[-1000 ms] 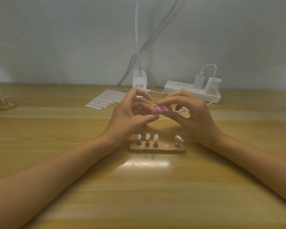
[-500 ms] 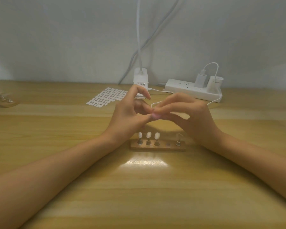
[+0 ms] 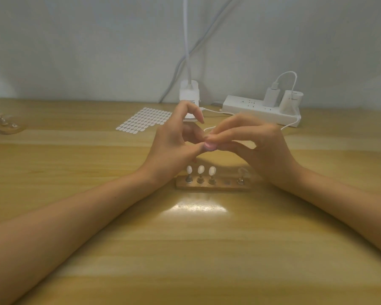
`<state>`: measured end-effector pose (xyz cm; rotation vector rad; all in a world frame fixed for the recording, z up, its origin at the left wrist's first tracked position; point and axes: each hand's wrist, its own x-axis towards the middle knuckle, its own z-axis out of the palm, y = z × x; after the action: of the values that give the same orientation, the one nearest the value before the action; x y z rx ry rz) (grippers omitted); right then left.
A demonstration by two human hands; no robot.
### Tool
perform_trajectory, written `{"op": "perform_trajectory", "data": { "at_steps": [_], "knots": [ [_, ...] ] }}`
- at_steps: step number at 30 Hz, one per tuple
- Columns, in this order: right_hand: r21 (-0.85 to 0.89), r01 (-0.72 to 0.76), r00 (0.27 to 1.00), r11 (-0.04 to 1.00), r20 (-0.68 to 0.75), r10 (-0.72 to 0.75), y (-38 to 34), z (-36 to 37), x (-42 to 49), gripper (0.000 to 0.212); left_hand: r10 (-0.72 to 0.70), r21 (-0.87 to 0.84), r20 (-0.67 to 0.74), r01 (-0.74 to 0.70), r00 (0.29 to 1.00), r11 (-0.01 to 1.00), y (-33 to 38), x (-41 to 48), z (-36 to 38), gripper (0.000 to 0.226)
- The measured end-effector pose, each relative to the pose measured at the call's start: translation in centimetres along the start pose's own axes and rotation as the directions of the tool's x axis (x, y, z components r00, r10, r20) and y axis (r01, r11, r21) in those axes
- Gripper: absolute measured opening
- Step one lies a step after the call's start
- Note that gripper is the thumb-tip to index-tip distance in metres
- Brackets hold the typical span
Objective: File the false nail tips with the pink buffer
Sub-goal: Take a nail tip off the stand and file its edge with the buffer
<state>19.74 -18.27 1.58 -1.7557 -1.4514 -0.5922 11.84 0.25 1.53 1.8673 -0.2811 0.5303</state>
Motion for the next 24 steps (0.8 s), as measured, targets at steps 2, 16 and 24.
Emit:
{"op": "perform_trajectory", "data": {
  "at_steps": [2, 16, 24],
  "knots": [
    [0.034, -0.067, 0.997, 0.997, -0.033, 0.068, 0.20, -0.13, 0.09, 0.021, -0.005, 0.001, 0.002, 0.005, 1.000, 1.000, 0.04, 0.00, 0.05, 0.041],
    [0.043, -0.079, 0.996, 0.996, -0.030, 0.080, -0.30, -0.04, 0.02, 0.024, 0.021, -0.003, 0.017, -0.021, 1.000, 1.000, 0.22, -0.18, 0.10, 0.041],
    [0.068, -0.130, 0.990, 0.989, -0.048, 0.134, -0.25, -0.13, 0.08, 0.022, 0.018, 0.003, 0.012, -0.018, 1.000, 1.000, 0.20, -0.16, 0.11, 0.042]
  ]
}}
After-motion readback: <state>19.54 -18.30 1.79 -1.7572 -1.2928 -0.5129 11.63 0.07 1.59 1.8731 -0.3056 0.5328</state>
